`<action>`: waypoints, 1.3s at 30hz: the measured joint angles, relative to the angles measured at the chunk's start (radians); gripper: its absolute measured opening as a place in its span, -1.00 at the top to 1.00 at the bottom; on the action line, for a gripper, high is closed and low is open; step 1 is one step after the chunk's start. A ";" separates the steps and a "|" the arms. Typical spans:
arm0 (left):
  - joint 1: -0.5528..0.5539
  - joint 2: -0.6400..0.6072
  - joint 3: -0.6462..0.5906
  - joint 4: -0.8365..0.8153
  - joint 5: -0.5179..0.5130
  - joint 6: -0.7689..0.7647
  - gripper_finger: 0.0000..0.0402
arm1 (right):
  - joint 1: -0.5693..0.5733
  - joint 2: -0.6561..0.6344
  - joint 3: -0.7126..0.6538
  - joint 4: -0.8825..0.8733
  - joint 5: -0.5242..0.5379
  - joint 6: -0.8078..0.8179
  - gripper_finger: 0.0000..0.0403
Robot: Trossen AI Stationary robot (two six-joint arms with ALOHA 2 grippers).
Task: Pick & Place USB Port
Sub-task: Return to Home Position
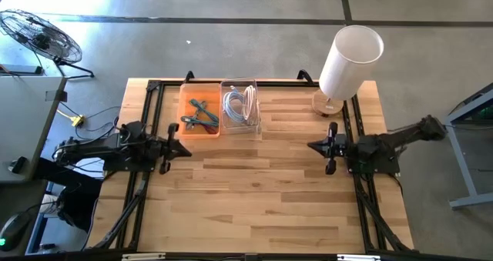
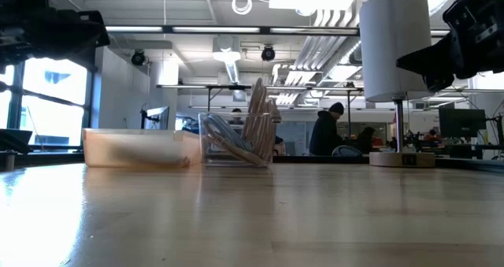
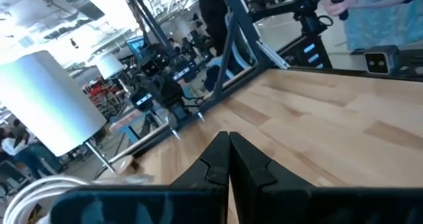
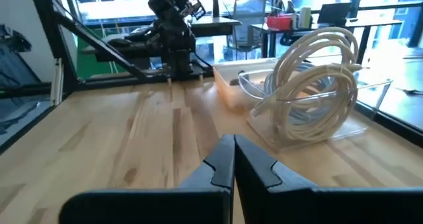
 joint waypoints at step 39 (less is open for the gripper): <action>0.000 0.000 -0.005 -0.028 -0.320 -0.429 1.00 | -0.399 0.004 0.000 -0.045 -0.397 -0.038 1.00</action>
